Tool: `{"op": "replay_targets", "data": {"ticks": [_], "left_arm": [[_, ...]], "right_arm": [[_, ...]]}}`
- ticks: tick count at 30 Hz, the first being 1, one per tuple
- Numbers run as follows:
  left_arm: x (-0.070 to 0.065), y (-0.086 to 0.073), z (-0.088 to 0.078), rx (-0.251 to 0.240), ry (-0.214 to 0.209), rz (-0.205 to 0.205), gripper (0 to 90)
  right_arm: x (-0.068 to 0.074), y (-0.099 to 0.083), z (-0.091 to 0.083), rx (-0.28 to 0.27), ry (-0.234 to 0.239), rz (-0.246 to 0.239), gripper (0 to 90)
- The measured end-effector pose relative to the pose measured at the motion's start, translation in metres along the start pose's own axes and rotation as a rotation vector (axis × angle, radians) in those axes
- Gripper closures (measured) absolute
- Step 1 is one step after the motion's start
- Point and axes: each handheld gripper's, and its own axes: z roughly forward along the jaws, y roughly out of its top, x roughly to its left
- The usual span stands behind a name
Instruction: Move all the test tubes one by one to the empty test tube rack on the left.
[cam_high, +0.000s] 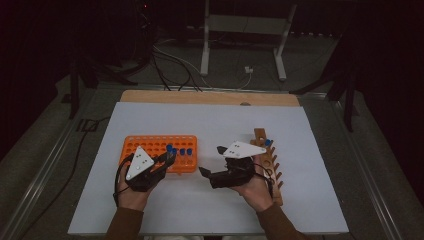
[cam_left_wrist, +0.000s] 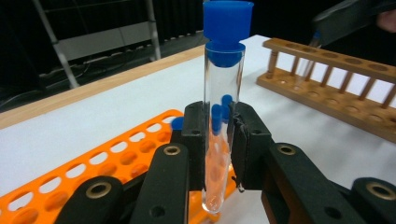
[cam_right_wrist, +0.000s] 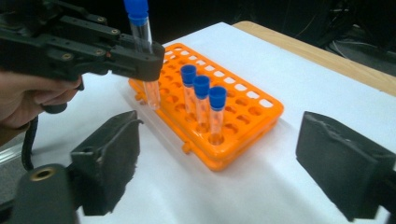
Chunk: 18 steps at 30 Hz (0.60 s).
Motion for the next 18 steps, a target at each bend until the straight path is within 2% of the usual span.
{"op": "replay_targets", "data": {"ticks": [9, 18], "left_arm": [[0.015, -0.007, 0.013, 0.014, 0.075, -0.036, 77.9], [0.020, -0.020, 0.024, 0.035, 0.085, -0.066, 77.9]], "right_arm": [[-0.002, -0.005, -0.020, -0.008, -0.042, -0.038, 12.7], [-0.012, -0.014, -0.030, -0.009, -0.065, -0.007, 13.6]]}}
